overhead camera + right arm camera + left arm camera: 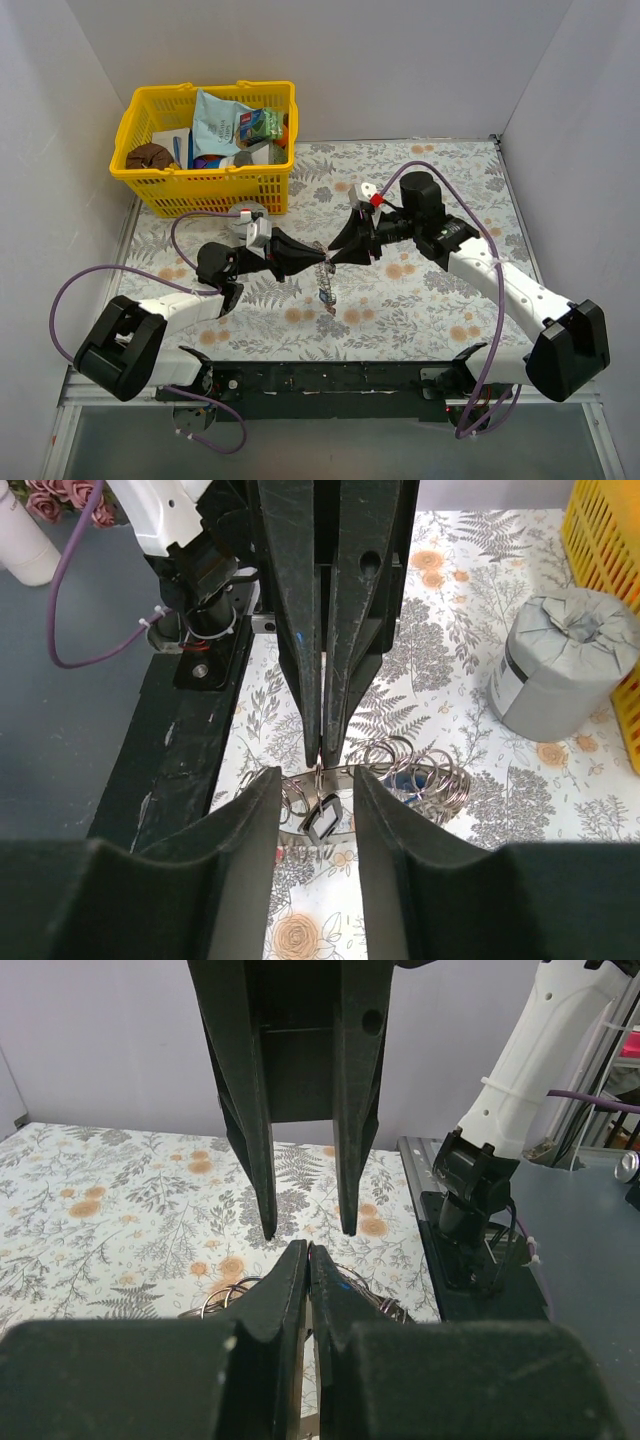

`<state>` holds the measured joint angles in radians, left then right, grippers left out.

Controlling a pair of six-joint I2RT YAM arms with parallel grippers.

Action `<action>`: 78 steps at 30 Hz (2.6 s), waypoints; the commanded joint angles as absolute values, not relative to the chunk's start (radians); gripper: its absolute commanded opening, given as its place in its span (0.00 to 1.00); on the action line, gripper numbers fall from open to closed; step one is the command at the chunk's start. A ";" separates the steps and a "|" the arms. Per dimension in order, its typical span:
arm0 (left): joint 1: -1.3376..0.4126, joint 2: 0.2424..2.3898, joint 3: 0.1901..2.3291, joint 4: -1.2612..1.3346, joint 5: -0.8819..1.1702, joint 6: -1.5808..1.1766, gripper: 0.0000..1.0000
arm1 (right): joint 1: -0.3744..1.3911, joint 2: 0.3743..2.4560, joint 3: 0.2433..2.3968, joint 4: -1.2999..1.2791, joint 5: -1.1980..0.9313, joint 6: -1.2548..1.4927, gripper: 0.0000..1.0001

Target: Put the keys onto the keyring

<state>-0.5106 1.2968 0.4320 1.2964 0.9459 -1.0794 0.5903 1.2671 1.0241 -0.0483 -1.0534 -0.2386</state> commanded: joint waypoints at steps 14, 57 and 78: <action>-0.511 1.220 0.446 1.513 0.925 -1.054 0.00 | 0.595 1.328 1.012 -0.066 -1.046 -0.304 0.30; -0.509 1.220 0.439 1.499 0.956 -1.039 0.00 | 0.594 1.195 1.008 -0.147 -0.824 -0.393 0.53; -0.511 1.235 0.449 1.555 0.942 -1.066 0.00 | 0.649 1.207 0.971 0.104 -0.966 -0.190 0.43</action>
